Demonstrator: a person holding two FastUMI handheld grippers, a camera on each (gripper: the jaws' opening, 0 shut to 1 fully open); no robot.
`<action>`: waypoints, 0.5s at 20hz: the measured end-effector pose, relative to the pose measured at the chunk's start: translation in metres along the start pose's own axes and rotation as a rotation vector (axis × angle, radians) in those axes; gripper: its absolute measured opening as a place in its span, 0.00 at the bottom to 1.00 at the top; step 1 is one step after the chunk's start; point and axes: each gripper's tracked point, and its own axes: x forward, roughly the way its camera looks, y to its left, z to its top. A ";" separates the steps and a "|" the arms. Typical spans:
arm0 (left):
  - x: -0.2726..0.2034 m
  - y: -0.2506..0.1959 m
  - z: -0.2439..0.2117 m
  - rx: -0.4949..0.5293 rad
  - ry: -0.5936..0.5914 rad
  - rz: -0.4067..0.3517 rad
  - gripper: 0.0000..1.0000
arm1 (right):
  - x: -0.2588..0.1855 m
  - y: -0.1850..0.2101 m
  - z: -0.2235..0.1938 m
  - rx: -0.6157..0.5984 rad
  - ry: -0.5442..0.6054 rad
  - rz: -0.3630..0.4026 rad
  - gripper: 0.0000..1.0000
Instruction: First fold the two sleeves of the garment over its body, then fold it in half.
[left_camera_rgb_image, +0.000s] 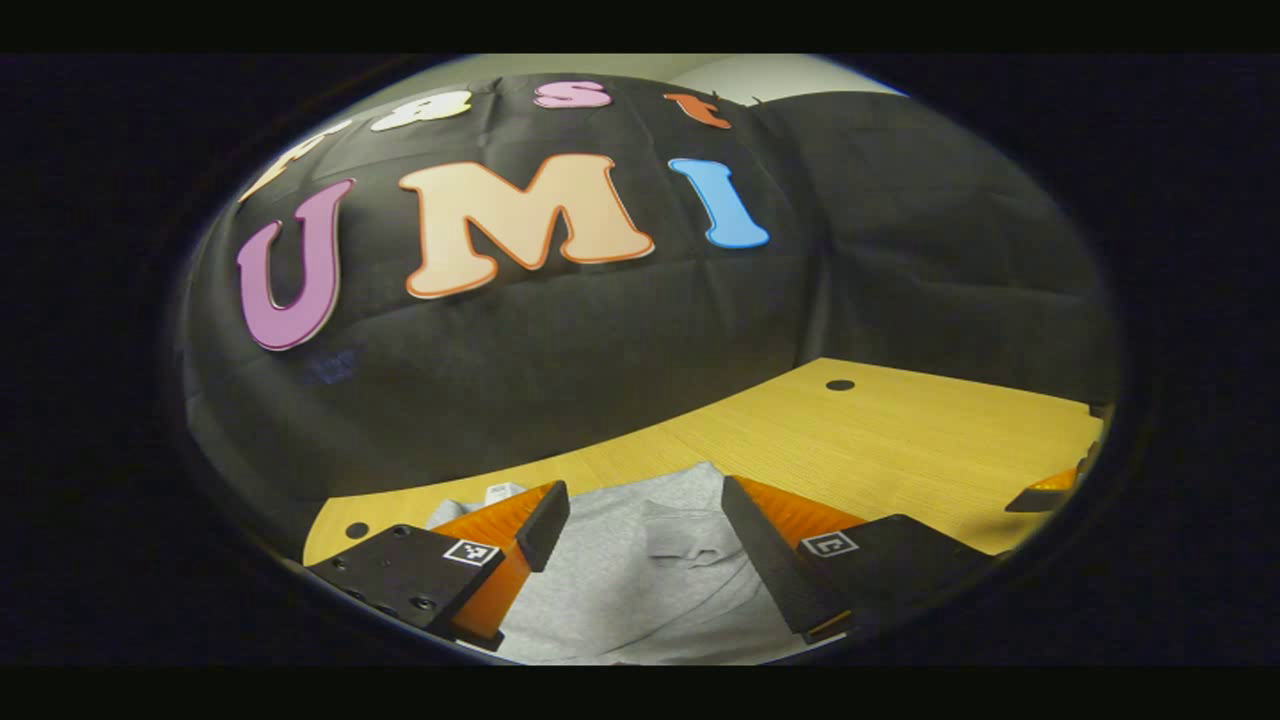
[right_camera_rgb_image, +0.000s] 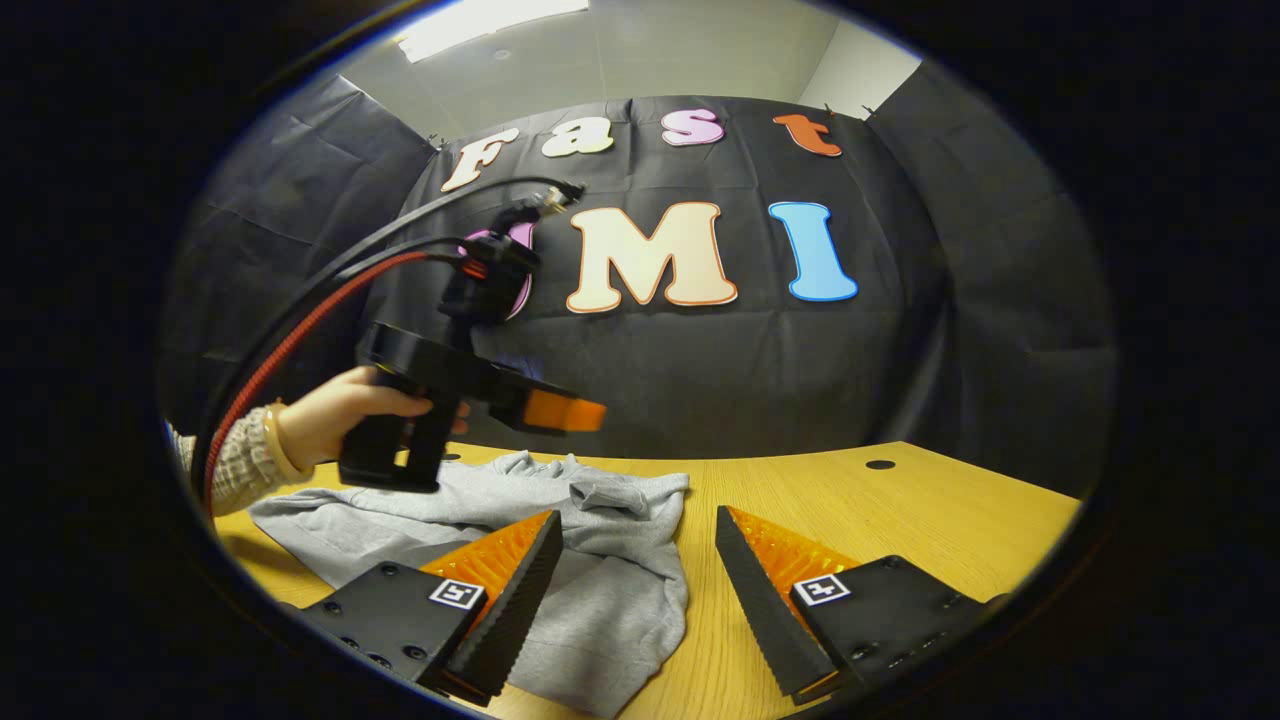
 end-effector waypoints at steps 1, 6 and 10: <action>-0.014 0.011 0.004 0.001 -0.013 0.017 0.93 | 0.000 0.000 0.000 0.000 0.000 0.000 0.96; -0.095 0.066 0.007 0.031 -0.061 0.108 0.93 | -0.001 0.000 0.000 0.000 0.001 0.000 0.96; -0.157 0.107 -0.025 0.027 -0.039 0.205 0.93 | -0.001 0.001 0.001 0.000 0.000 0.002 0.96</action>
